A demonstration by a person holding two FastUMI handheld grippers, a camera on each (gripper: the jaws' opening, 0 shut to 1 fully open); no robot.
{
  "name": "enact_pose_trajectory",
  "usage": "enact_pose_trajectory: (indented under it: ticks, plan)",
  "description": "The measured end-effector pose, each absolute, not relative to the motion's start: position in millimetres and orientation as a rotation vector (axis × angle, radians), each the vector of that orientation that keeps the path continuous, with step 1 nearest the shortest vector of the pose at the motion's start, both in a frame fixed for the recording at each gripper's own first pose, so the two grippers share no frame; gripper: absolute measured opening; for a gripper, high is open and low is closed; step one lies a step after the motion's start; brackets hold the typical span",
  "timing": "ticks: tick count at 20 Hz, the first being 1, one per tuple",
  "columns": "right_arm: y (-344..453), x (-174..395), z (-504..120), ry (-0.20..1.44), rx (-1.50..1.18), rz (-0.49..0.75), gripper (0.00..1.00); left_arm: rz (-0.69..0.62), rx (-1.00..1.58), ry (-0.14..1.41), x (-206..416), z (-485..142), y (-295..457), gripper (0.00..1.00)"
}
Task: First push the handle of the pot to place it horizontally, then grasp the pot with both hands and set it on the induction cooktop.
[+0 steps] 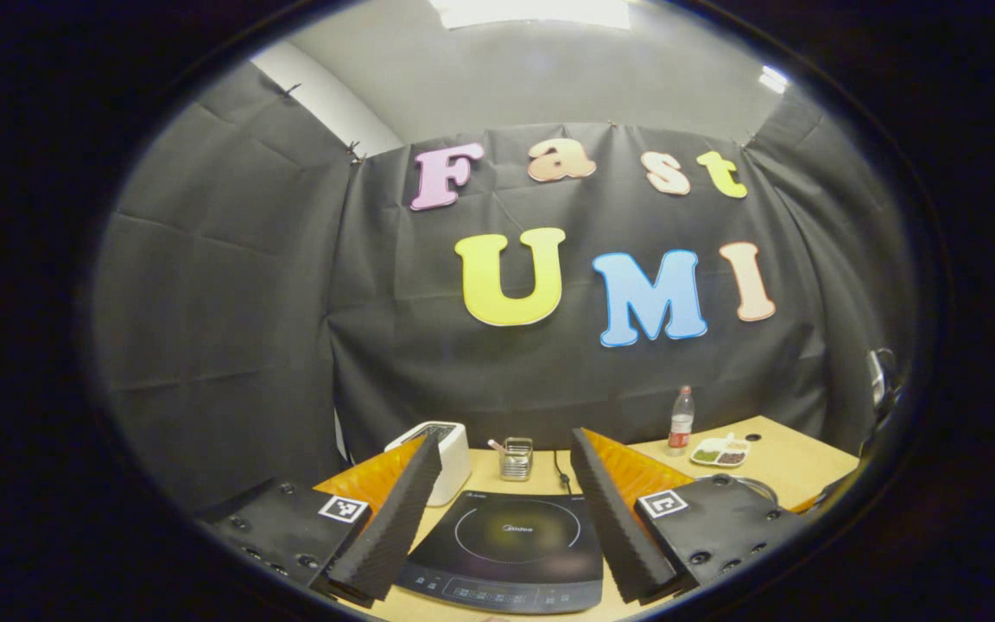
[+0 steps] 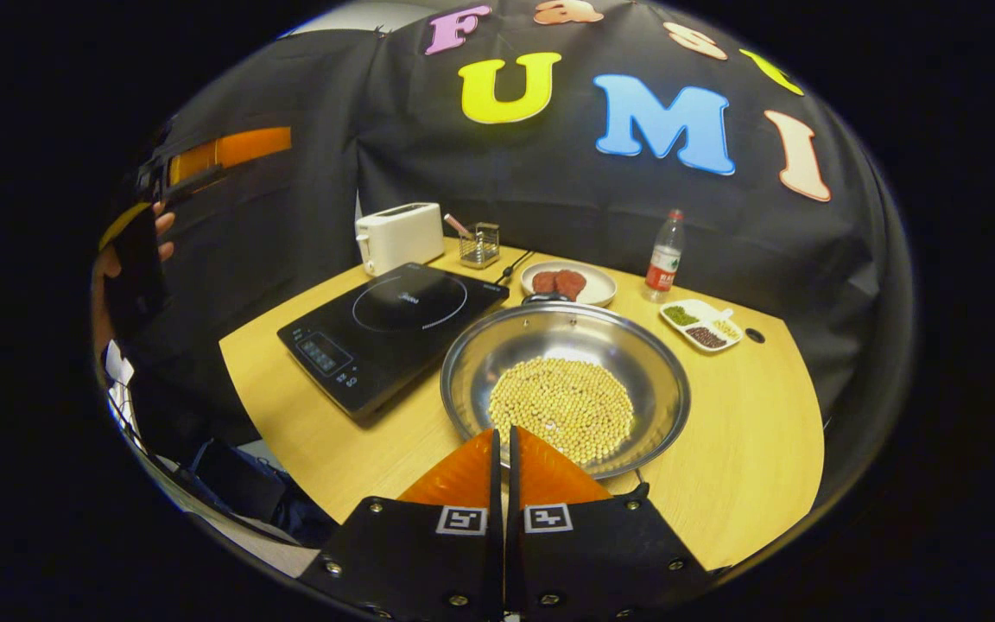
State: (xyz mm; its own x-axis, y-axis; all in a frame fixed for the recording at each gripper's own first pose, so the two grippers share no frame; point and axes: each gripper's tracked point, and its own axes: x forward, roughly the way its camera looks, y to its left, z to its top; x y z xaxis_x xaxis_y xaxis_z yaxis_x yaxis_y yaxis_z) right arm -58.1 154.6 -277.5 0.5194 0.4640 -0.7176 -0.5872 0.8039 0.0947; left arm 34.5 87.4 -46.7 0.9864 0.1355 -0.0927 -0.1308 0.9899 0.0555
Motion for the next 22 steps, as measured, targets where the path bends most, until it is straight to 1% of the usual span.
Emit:
enact_pose_trajectory:
  ticks: [4, 9, 10, 11, 12, 15, 17, 18, 20, 22]
  plan:
    - [148, -67, -305, 0.936, -0.124, 0.671, 0.02, 0.149, 0.055, 0.107, 45, -50, 76, 1.00]
    - [128, -66, -331, 1.039, -0.119, 0.665, 0.02, 0.149, 0.071, 0.131, 57, -59, 58, 1.00]
    - [126, -65, -331, 1.051, -0.104, 0.670, 0.03, 0.146, 0.072, 0.135, 59, -62, 54, 1.00]
    - [126, -67, -331, 1.057, -0.088, 0.674, 0.02, 0.142, 0.073, 0.140, 61, -63, 49, 0.98]
    - [126, -65, -331, 1.060, -0.078, 0.676, 0.01, 0.137, 0.074, 0.143, 63, -65, 44, 1.00]
    - [118, -64, -335, 1.061, -0.101, 0.675, 0.01, 0.125, 0.074, 0.150, 71, -68, 31, 1.00]
    - [106, -58, -339, 1.062, -0.127, 0.661, 0.01, 0.115, 0.068, 0.155, 77, -71, 22, 1.00]
    - [100, -53, -339, 1.065, -0.133, 0.649, 0.01, 0.111, 0.065, 0.156, 78, -74, 17, 0.98]
    - [89, -43, -342, 1.071, -0.134, 0.624, 0.01, 0.102, 0.062, 0.158, 85, -76, 8, 1.00]
    - [77, -33, -343, 1.073, -0.131, 0.594, 0.01, 0.096, 0.060, 0.165, 89, -81, 0, 1.00]
